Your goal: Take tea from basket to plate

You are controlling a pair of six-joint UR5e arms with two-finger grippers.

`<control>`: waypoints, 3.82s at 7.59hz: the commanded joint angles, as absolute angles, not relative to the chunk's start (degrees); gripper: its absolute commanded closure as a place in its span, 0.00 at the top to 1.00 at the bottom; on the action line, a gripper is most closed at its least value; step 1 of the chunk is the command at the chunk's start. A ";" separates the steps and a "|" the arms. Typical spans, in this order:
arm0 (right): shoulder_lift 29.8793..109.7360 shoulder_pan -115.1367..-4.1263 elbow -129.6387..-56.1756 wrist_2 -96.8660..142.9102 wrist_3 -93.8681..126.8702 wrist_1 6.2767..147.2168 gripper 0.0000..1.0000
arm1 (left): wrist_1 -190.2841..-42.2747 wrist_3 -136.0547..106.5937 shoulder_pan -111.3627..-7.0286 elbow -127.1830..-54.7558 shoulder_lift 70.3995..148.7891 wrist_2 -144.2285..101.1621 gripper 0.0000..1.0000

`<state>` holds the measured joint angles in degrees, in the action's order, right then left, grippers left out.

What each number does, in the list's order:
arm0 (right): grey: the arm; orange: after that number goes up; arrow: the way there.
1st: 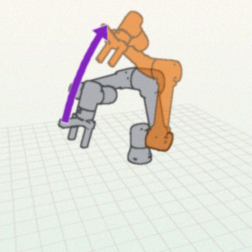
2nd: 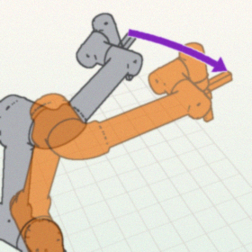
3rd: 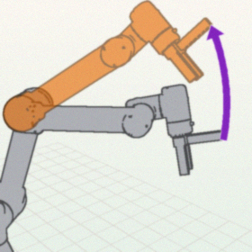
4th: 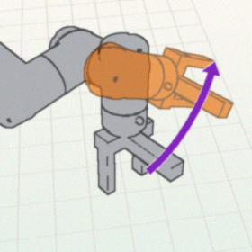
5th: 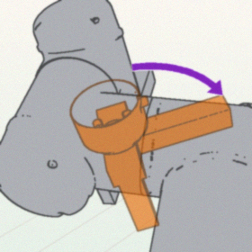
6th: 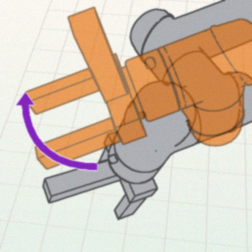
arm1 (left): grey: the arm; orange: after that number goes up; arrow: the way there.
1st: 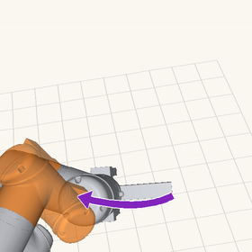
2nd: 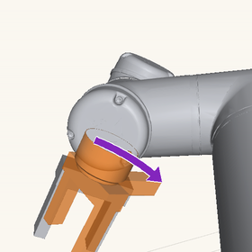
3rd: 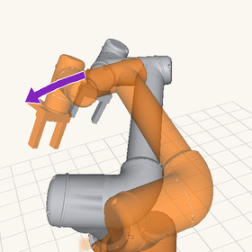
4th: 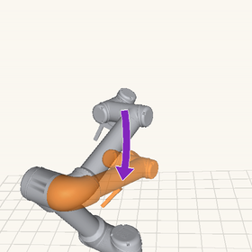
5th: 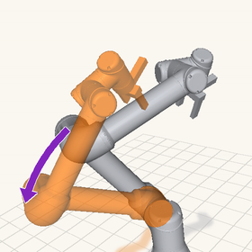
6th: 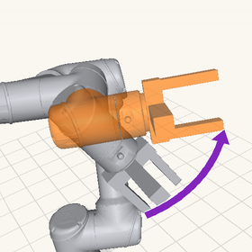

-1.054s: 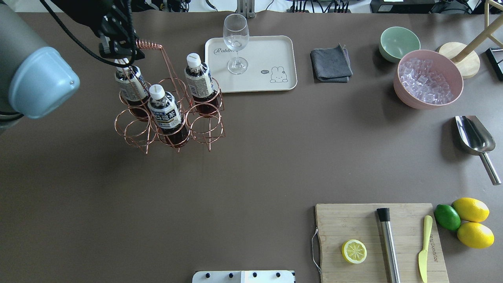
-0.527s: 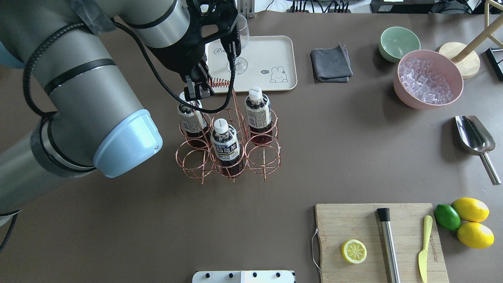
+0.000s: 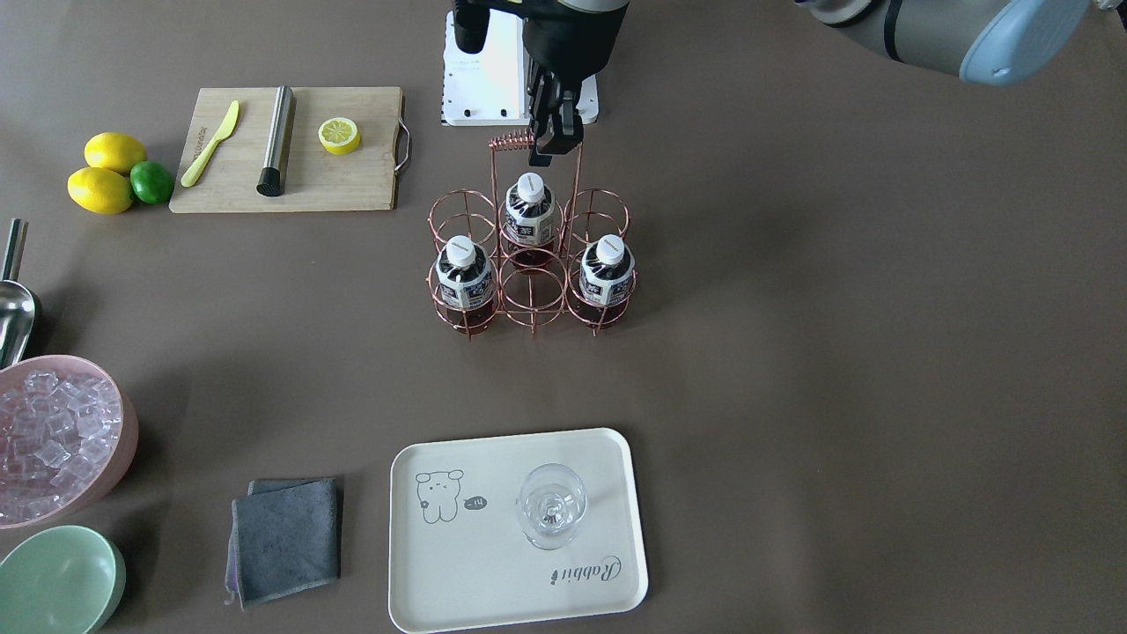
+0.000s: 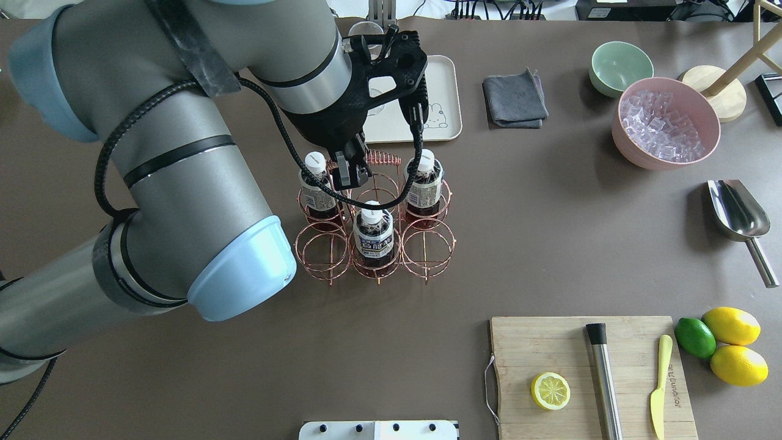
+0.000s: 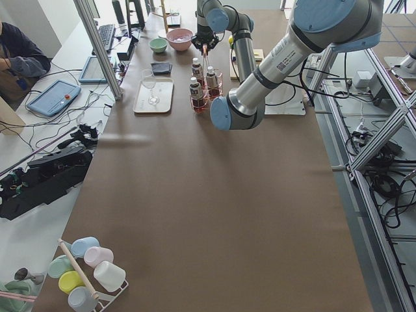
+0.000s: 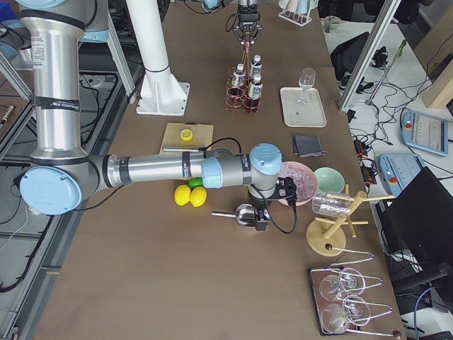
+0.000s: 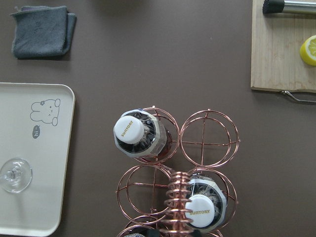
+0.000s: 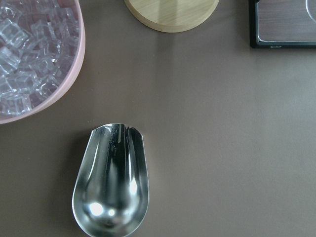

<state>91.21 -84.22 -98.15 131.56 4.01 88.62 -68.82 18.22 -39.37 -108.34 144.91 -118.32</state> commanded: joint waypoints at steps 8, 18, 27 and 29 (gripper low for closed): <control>65.65 -51.55 -103.62 118.00 36.46 56.14 1.00 | -68.82 18.02 -37.97 -108.37 144.41 -116.28 0.00; 68.64 -38.51 -109.07 103.03 34.20 43.68 1.00 | -68.64 18.02 -37.97 -108.28 144.40 -116.19 0.00; 68.47 -30.50 -107.32 90.72 24.99 44.12 0.89 | -68.73 18.02 -37.97 -108.46 144.40 -115.49 0.00; 68.03 -30.58 -106.70 90.09 24.52 44.12 0.87 | -68.73 18.02 -37.97 -108.46 144.40 -115.49 0.00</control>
<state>68.39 -30.46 -107.33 90.84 25.47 44.14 -68.73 18.02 -37.97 -108.43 144.40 -115.49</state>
